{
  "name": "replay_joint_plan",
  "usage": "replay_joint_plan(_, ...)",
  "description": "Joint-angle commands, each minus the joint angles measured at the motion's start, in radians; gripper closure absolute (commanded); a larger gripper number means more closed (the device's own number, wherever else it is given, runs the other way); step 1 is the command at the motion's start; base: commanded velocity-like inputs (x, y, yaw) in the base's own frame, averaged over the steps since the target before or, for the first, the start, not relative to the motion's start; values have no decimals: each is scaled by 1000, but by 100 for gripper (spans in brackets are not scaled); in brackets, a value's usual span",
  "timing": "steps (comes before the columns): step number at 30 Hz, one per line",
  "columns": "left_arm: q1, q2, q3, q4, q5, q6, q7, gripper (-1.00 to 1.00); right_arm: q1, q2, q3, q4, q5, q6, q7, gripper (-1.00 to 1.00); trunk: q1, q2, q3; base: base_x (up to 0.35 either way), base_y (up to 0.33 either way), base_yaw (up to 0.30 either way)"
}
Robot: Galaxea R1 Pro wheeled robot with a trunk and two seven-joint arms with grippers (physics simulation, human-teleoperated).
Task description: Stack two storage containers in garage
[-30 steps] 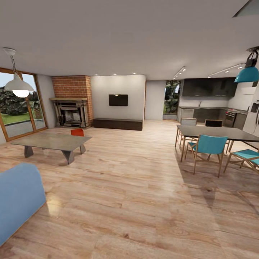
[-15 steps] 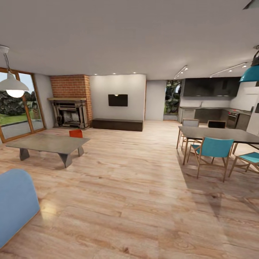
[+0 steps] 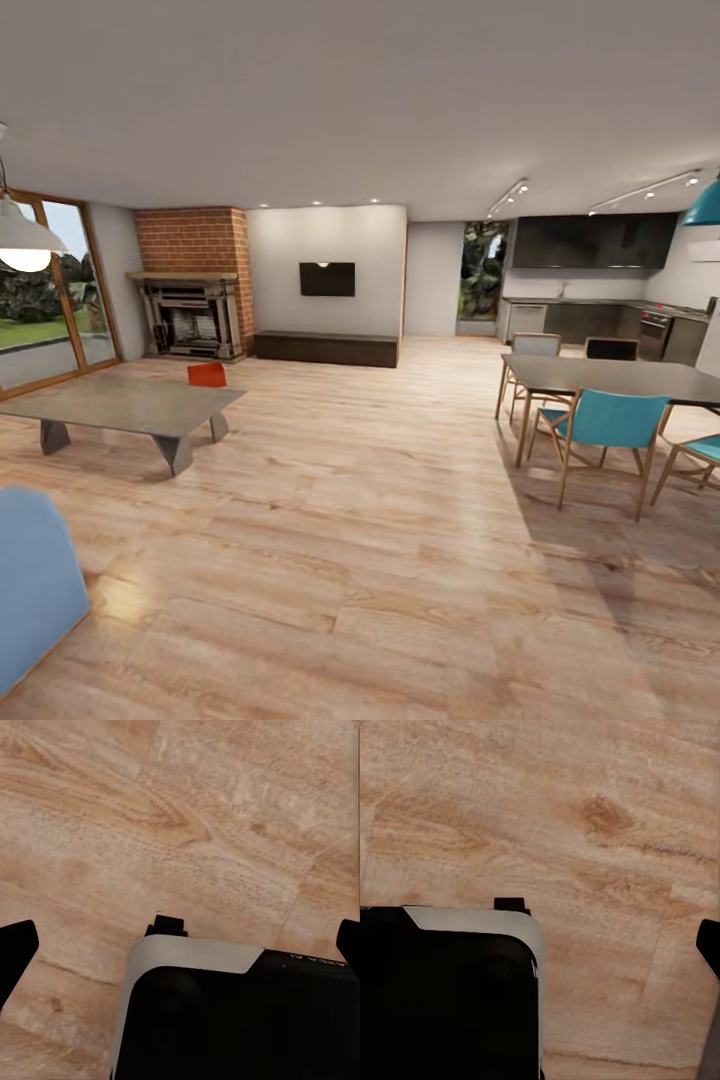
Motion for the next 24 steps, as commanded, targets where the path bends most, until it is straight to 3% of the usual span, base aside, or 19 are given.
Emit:
replay_joint_plan(1, -1, 0, -9, 0, 7, -3, 2, -100, -1, 0, 9, 3, -9, -6, 0, -100, 1, -1, -1, 326, 0, 0)
replay_joint_plan(24, -1, 0, -9, 0, 7, -1, 2, -100, -1, 0, 9, 3, -9, -6, 0, -100, 1, -1, -1, 326, 0, 0)
